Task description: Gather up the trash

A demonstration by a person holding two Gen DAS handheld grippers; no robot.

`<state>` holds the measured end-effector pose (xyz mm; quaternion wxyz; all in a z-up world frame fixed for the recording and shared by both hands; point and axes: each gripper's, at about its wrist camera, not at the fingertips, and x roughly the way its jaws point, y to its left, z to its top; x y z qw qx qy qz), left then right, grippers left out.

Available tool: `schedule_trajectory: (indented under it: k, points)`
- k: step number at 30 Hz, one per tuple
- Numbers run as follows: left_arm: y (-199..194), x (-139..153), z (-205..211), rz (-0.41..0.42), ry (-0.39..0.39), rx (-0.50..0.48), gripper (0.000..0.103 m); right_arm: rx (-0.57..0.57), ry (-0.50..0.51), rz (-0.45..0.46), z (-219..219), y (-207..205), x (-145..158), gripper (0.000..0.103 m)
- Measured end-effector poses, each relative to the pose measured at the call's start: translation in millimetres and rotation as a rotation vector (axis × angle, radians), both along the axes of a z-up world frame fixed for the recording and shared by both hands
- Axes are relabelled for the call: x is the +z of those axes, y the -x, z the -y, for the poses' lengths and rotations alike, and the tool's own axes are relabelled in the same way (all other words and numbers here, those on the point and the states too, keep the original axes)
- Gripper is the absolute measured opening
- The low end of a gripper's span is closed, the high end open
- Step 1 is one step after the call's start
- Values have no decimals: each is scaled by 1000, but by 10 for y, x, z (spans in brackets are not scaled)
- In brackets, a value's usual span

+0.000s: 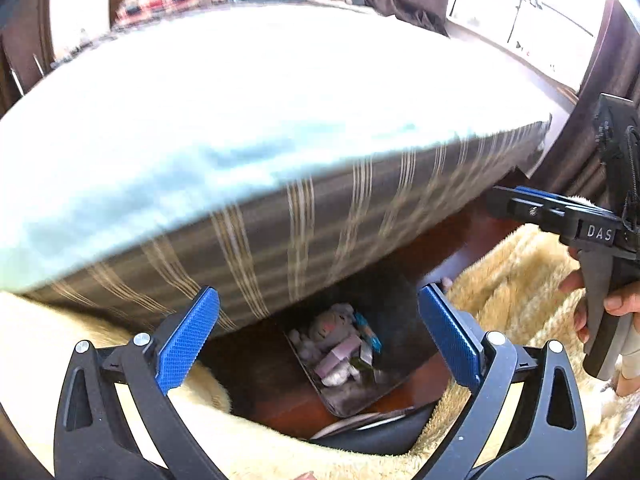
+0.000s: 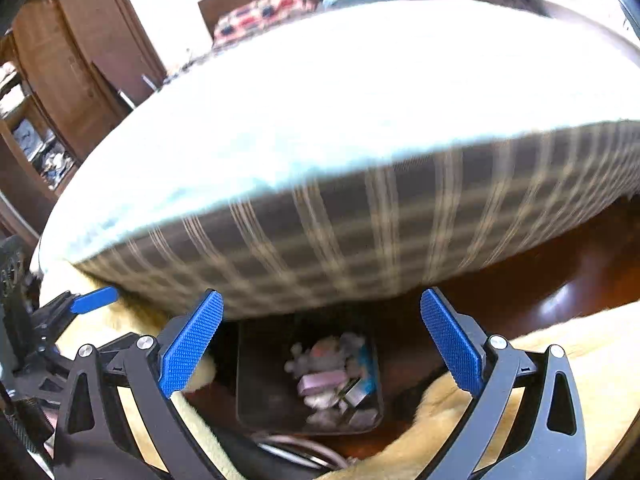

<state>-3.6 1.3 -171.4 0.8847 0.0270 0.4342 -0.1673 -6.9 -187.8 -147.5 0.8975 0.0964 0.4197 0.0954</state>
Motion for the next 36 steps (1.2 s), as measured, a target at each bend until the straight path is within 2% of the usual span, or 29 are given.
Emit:
schedule_trajectory:
  k: [4,6,10,13,17,22,25,29,31,36]
  points:
    - [81,420,-13,103,-24,45,95,-32,21,92,49,105,431,100]
    - [111,648,-15,151,-19,51,95,-31,65,164,19,174,715,100]
    - [197,1212,-33,300,-17,71,95,-37,138,321,-42,297,1259,100]
    - [268,1575,-53,396,2,75,95,-39,129,402,-74,371,1587,100]
    - [330,1891,-90,482,10,85,95,-57,122,499,-98,488,1919,100]
    - [405,2252,-118,563,15,118,95,-79,125,556,-173,548,2187,100]
    - [432,2275,-71,583,-1,133,95,-105,120,549,-183,576,2168,100]
    - [417,2097,-63,523,43,114,95,-119,143,496,-246,572,2011,100]
    - [392,1999,-64,498,36,119,95,-125,175,476,-286,539,1928,100]
    - [378,1935,-119,501,22,154,95,-151,209,452,-316,488,1829,100]
